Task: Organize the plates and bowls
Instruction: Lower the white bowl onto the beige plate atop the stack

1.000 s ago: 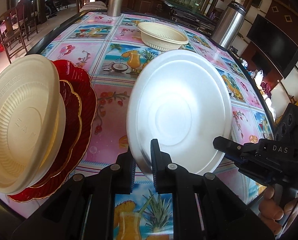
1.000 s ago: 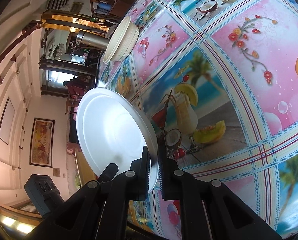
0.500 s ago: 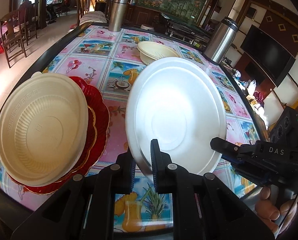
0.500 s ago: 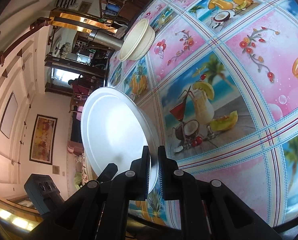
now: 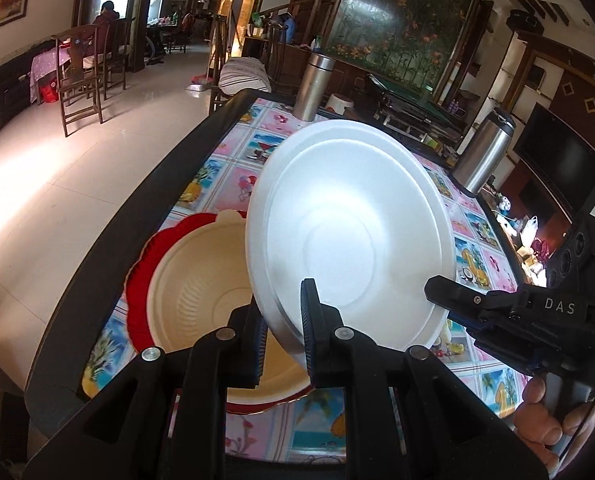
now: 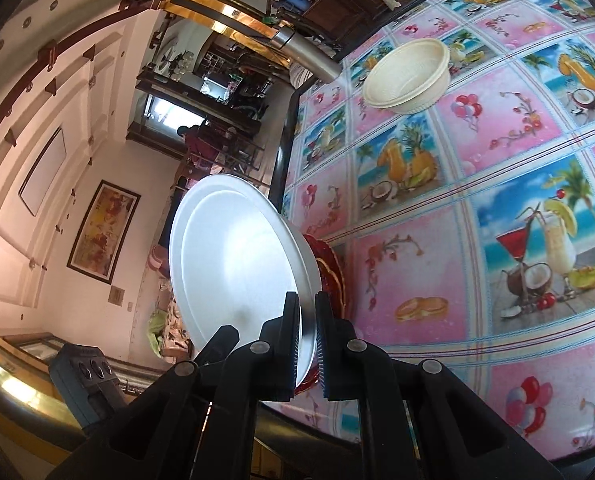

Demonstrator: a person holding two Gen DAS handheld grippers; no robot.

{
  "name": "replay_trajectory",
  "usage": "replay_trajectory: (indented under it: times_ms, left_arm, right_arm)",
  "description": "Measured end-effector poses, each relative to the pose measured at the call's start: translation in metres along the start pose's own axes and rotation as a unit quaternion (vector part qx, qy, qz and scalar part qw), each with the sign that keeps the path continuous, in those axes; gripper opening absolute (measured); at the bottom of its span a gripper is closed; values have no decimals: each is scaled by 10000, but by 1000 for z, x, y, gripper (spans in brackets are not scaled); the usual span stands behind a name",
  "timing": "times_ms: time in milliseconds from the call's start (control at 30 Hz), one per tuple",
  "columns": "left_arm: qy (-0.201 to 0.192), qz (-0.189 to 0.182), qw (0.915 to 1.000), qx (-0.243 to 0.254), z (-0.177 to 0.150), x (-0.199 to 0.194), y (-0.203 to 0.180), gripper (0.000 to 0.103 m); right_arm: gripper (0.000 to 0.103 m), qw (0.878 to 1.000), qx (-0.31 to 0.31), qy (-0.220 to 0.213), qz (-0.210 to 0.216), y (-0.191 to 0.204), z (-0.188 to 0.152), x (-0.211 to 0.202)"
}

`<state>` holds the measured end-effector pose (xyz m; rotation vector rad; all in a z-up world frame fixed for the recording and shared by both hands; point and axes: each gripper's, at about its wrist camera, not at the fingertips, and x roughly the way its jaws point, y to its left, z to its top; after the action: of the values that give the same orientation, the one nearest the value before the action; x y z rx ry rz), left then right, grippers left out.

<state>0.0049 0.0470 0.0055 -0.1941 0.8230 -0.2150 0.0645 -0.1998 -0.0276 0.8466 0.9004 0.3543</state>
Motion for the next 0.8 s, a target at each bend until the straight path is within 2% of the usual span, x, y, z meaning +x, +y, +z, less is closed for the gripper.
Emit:
replay_trajectory:
  times_ms: [333, 800]
  left_arm:
    - [177, 264, 9993, -178, -5, 4, 30, 12]
    - [616, 330, 9973, -231, -18, 12, 50, 15]
  right_arm:
    - [9, 9980, -225, 590, 21, 28, -19, 55]
    - [10, 9950, -175, 985, -76, 27, -29, 69]
